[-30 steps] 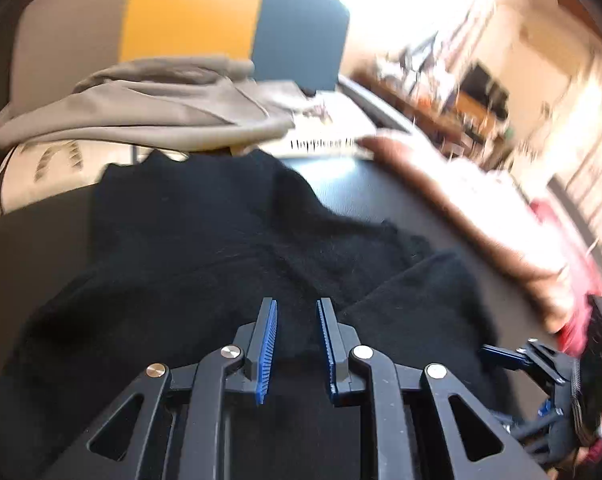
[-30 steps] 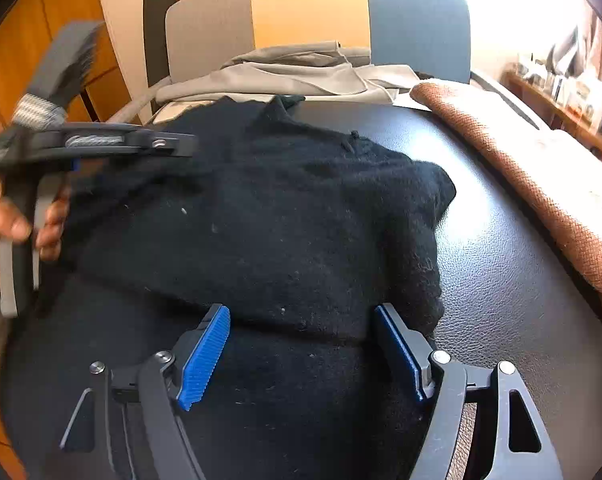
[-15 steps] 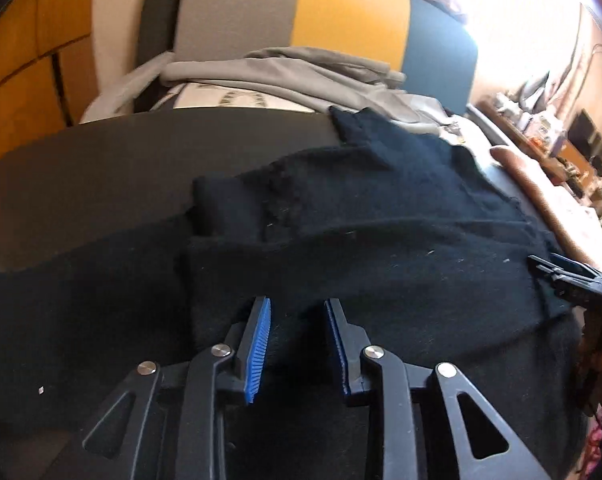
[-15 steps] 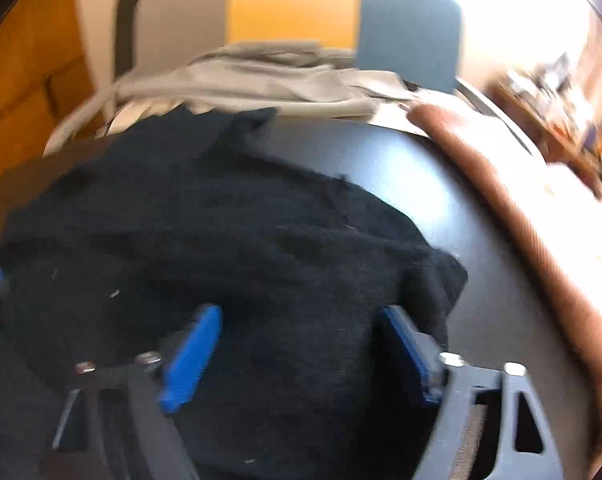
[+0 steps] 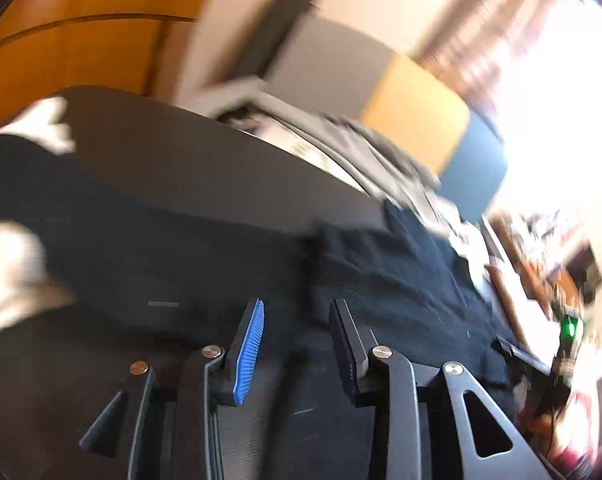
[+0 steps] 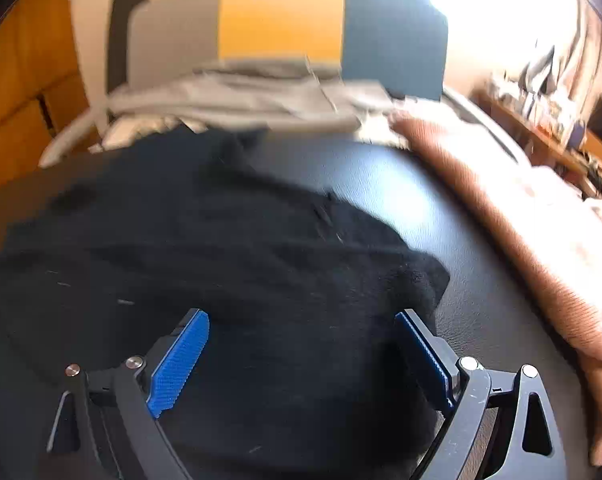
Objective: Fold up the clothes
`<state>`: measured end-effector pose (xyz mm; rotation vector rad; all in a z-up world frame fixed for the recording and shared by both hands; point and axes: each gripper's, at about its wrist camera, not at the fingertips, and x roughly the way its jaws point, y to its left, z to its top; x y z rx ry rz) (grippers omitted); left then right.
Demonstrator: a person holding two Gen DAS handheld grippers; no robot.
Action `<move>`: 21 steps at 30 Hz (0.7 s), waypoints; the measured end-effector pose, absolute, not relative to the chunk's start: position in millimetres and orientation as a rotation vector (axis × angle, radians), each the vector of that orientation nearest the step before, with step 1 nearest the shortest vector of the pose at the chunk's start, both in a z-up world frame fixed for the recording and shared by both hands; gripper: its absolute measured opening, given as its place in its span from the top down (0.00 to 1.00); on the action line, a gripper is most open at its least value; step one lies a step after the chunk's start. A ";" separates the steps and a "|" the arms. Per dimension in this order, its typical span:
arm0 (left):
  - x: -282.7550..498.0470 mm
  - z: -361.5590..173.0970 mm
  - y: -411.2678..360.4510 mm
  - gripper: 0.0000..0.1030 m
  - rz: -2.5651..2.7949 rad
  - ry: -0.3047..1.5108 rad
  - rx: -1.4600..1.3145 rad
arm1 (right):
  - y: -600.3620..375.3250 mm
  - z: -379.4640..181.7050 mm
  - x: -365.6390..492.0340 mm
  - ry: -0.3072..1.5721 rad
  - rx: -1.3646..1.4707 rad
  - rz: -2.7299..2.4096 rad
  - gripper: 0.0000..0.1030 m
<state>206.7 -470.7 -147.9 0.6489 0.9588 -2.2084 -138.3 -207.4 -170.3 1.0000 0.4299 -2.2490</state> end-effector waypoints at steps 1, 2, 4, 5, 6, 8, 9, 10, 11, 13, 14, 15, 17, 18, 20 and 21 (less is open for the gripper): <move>232.5 -143.8 -481.7 0.67 -2.173 1.008 0.600 | -209.2 -165.6 -126.8 0.418 0.977 -2.231 0.08; 261.2 -142.3 -495.9 0.66 -2.119 1.092 0.526 | -212.8 -163.2 -115.0 0.421 0.959 -2.209 0.08; 314.2 -140.7 -521.3 0.65 -2.009 1.239 0.386 | -222.4 -165.9 -94.8 0.451 0.941 -2.175 0.07; 338.9 -141.0 -531.9 0.65 -1.959 1.297 0.319 | -227.7 -169.0 -86.4 0.467 0.939 -2.163 0.07; 370.6 -141.9 -544.7 0.63 -1.889 1.356 0.231 | -233.0 -173.1 -80.4 0.478 0.942 -2.155 0.07; 408.3 -143.3 -562.5 0.60 -1.790 1.409 0.158 | -241.2 -179.2 -73.0 0.487 0.946 -2.152 0.07; 422.6 -145.7 -570.4 0.59 -1.759 1.433 0.130 | -245.5 -181.6 -69.9 0.490 0.944 -2.149 0.07; 436.7 -148.1 -578.3 0.58 -1.727 1.456 0.101 | -249.5 -184.5 -67.3 0.497 0.945 -2.145 0.07; 450.9 -150.6 -586.1 0.57 -1.696 1.478 0.072 | -253.2 -188.4 -65.6 0.512 0.952 -2.140 0.07; 464.9 -157.2 -599.7 0.57 -1.653 1.506 0.054 | -256.7 -193.9 -65.5 0.519 0.970 -2.137 0.00; 469.4 -160.1 -605.0 0.57 -1.635 1.517 0.042 | -254.4 -194.9 -68.1 0.502 0.984 -2.142 0.00; 474.8 -162.7 -610.5 0.57 -1.628 1.533 0.024 | -252.4 -195.6 -71.7 0.476 1.005 -2.142 0.00; 476.1 -163.7 -617.6 0.57 -1.617 1.529 0.015 | -248.9 -196.5 -73.8 0.448 1.020 -2.132 0.00; 475.6 -163.5 -621.0 0.57 -1.615 1.520 0.018 | -249.1 -196.3 -73.2 0.455 1.017 -2.134 0.00; 474.2 -163.3 -628.5 0.57 -1.605 1.503 0.021 | -249.5 -196.4 -71.7 0.466 1.013 -2.136 0.00; 474.8 -162.3 -631.5 0.57 -1.602 1.502 0.012 | -249.4 -196.4 -70.9 0.467 1.013 -2.136 0.00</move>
